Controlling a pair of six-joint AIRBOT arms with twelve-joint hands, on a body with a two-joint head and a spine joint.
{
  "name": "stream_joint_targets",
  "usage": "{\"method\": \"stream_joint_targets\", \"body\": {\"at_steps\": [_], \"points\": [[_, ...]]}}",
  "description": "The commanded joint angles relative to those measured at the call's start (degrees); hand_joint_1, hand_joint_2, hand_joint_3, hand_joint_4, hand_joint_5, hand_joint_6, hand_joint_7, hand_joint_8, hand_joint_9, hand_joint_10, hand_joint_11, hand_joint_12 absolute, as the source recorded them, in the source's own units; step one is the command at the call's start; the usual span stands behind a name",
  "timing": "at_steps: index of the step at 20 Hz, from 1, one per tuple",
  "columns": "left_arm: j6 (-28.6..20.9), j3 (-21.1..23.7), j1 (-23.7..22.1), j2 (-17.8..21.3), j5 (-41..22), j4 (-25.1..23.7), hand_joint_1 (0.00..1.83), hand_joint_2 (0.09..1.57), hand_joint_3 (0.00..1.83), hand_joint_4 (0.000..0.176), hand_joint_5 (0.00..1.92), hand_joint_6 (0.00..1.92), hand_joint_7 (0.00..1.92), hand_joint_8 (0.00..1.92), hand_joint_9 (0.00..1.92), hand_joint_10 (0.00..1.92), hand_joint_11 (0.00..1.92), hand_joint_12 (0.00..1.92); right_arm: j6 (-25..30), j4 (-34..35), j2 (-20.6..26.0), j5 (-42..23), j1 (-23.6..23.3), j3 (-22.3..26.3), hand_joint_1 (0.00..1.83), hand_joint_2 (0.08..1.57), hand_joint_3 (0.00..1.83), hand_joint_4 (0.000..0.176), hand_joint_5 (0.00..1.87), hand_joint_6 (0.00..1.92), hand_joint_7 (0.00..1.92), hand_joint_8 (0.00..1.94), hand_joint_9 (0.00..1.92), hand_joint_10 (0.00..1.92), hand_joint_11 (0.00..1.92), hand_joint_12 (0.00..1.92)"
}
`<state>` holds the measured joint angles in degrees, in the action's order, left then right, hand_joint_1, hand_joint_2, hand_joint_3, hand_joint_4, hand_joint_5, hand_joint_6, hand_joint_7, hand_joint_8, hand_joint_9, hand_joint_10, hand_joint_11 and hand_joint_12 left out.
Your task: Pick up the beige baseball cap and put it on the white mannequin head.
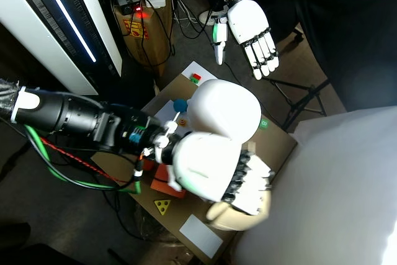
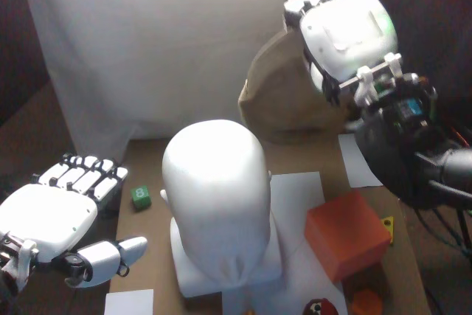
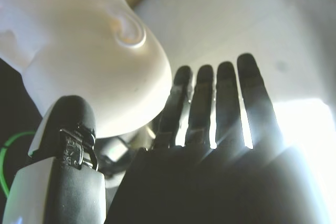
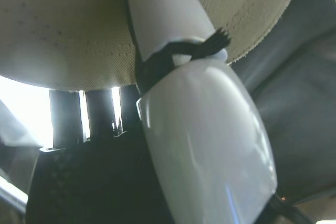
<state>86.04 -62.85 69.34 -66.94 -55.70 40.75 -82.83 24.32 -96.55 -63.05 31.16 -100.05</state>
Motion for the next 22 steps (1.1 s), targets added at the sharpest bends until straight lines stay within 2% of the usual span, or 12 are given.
{"method": "stream_joint_targets", "body": {"at_steps": [1, 2, 5, 11, 14, 20, 22], "points": [[0.1, -0.4, -0.4, 0.0, -6.0, -1.3, 0.00, 1.19, 0.00, 0.000, 0.07, 0.00, 0.03, 0.00, 0.03, 0.00, 0.00, 0.25, -0.7, -4.3, 0.0, -7.9, -1.6, -0.1, 1.47, 1.19, 0.00, 0.000, 0.77, 1.16, 0.66, 1.08, 0.82, 1.31, 0.82, 1.75], [0.0, -0.3, -0.3, 0.0, -6.0, -1.3, 0.00, 1.18, 0.00, 0.000, 0.07, 0.00, 0.03, 0.00, 0.03, 0.00, 0.00, 0.24, -1.4, -6.3, -0.4, -8.8, -2.5, -0.1, 1.37, 1.20, 0.00, 0.000, 0.79, 1.19, 0.68, 1.19, 0.86, 1.40, 0.82, 1.58], [-0.3, -0.1, 0.0, 0.0, -6.0, -1.2, 0.00, 1.18, 0.00, 0.000, 0.07, 0.00, 0.03, 0.00, 0.01, 0.00, 0.00, 0.17, -3.8, -10.2, -1.7, -10.2, -4.6, 0.3, 1.37, 1.15, 0.00, 0.000, 0.80, 1.09, 0.93, 1.00, 0.91, 1.37, 0.83, 1.50], [-0.3, 0.0, 0.3, 0.0, -6.6, -0.7, 0.00, 1.17, 0.00, 0.000, 0.08, 0.00, 0.02, 0.00, 0.01, 0.00, 0.00, 0.16, -5.3, -10.2, -0.5, -10.3, -6.1, 8.1, 1.37, 1.16, 0.00, 0.000, 0.78, 1.10, 0.89, 1.04, 0.90, 1.40, 0.82, 1.51], [-0.3, 0.1, 0.5, 0.1, -6.9, -0.7, 0.00, 1.17, 0.00, 0.000, 0.07, 0.00, 0.00, 0.00, 0.00, 0.00, 0.00, 0.16, -5.3, -10.2, 0.7, -10.1, -6.1, 11.9, 1.37, 1.15, 0.00, 0.000, 0.80, 1.11, 0.90, 1.00, 0.91, 1.39, 0.82, 1.51], [-0.5, 0.2, 0.8, 0.2, -7.2, -0.6, 0.00, 1.18, 0.00, 0.000, 0.09, 0.00, 0.02, 0.00, 0.02, 0.00, 0.00, 0.19, -5.4, -11.8, 3.8, -8.8, -3.9, 19.8, 1.37, 1.15, 0.00, 0.000, 0.81, 1.09, 0.91, 0.99, 0.90, 1.41, 0.80, 1.51], [-0.7, 0.3, 1.0, 0.2, -7.7, -0.5, 0.00, 1.18, 0.00, 0.000, 0.05, 0.00, 0.01, 0.00, 0.00, 0.00, 0.00, 0.09, -5.9, -12.0, 4.8, -8.2, -2.5, 22.7, 1.37, 1.15, 0.00, 0.000, 0.82, 1.08, 0.92, 0.99, 0.91, 1.39, 0.83, 1.50]]}}
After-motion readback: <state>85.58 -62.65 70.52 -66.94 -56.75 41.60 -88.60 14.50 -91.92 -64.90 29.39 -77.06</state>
